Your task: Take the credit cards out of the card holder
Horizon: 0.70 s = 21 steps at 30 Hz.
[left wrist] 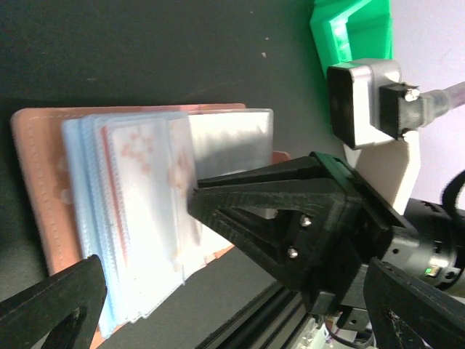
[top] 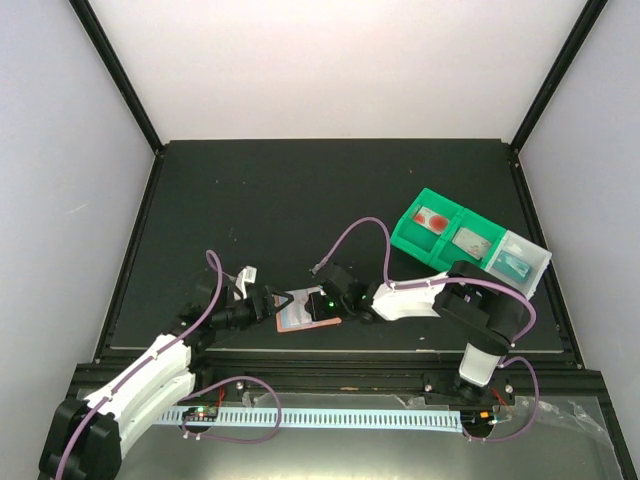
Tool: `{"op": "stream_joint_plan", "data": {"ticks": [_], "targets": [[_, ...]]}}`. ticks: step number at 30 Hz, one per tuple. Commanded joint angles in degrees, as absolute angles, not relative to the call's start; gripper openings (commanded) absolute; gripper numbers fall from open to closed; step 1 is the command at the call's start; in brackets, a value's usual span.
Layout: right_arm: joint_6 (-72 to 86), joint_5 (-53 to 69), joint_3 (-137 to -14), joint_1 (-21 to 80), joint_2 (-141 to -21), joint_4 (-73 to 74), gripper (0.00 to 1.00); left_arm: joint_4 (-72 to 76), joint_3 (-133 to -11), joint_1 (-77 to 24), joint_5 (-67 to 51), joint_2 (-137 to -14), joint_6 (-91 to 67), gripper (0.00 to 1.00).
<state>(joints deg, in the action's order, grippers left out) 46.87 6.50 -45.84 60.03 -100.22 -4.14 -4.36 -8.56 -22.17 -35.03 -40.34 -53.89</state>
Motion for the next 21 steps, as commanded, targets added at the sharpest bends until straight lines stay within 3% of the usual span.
{"op": "stream_joint_plan", "data": {"ticks": [1,12,17,21], "targets": [[47.9,5.6,-43.3,60.2,-101.6,-6.5,0.1,0.4,-10.6,-22.0,-37.6,-39.5,-55.5,0.99],[52.5,11.8,-39.5,60.2,-101.7,-14.9,0.05,7.8,-8.8,-22.1,-37.6,-42.6,-55.9,0.99],[50.1,9.4,-40.6,60.1,-98.5,-9.8,0.15,8.2,-8.5,-22.1,-36.0,-45.6,-54.5,0.99],[48.6,9.5,-41.8,60.1,-97.6,-6.8,0.17,9.5,-8.3,-22.1,-36.3,-48.0,-53.7,0.99]]}}
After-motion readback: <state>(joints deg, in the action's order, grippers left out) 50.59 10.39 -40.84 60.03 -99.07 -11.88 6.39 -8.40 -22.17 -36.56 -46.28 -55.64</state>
